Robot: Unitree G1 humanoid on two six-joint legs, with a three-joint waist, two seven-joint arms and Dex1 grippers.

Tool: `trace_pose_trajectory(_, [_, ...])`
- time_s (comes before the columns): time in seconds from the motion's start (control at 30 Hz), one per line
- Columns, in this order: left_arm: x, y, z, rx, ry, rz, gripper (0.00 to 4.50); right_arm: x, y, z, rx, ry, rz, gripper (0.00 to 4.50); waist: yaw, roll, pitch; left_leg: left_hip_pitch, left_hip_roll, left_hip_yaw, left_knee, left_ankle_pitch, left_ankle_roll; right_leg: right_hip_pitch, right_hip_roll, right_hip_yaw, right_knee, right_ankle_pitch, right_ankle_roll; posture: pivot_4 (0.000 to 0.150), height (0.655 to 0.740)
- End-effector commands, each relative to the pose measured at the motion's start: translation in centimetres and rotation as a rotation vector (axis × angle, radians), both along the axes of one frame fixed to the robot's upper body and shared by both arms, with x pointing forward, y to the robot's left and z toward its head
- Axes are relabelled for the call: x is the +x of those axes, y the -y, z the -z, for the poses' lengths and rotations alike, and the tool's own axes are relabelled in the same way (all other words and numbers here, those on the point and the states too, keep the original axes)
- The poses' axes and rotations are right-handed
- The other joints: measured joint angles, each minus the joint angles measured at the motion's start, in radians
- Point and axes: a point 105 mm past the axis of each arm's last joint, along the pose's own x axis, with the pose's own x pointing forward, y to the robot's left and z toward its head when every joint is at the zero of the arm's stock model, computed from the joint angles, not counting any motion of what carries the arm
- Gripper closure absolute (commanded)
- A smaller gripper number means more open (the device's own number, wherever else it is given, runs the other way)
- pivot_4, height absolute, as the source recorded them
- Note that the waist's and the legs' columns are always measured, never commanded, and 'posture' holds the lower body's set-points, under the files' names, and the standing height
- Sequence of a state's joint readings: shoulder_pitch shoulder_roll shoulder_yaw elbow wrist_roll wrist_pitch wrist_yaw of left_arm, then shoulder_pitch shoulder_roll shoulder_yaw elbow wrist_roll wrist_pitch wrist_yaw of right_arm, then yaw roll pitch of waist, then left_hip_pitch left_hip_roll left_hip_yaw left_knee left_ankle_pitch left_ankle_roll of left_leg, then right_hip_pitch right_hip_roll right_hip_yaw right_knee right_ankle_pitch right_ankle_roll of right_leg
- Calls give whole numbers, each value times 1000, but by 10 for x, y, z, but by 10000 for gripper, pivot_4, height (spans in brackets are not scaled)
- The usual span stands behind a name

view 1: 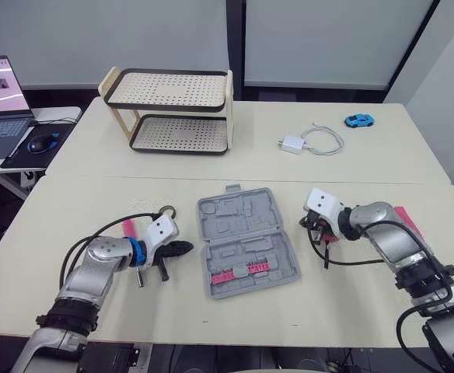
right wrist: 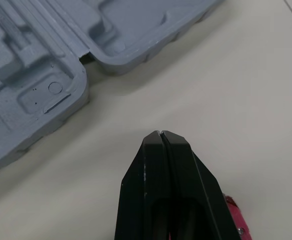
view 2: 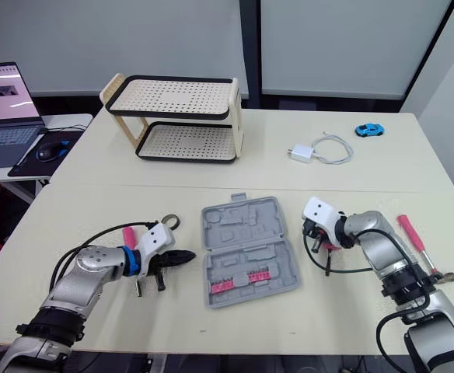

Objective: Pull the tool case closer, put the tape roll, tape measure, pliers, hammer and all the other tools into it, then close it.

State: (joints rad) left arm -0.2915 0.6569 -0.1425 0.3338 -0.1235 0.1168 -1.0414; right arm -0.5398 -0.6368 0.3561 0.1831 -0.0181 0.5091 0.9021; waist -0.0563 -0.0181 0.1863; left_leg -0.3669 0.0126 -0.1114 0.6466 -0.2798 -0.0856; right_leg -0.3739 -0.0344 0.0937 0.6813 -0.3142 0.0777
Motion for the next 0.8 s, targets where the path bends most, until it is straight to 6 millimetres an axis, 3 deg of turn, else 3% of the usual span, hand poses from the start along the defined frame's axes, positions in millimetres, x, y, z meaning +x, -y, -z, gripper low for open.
trace_pose_trajectory(0.03, [4, 7, 1, 2, 9, 19, 45000, 5, -8, -10, 8, 35, -34, 44806, 0, 0, 0, 0, 0, 0, 0, 0, 0, 0, 0, 0, 0, 0, 0, 1500, 7350])
trace_pose_trajectory(0.27, [11, 22, -1, -11, 23, 45, 45000, 8, -16, -1, 15, 1, -54, 44806, -1, 0, 0, 0, 0, 0, 0, 0, 0, 0, 0, 0, 1, 0, 0, 1500, 7350])
trace_pose_trajectory(0.8, [3, 40, -4, -25, -14, 108, 45000, 1, -38, 2, 62, -59, -98, 44806, -1, 0, 0, 0, 0, -1, 0, 0, 0, 0, 0, 0, 0, 0, 0, 1500, 7350])
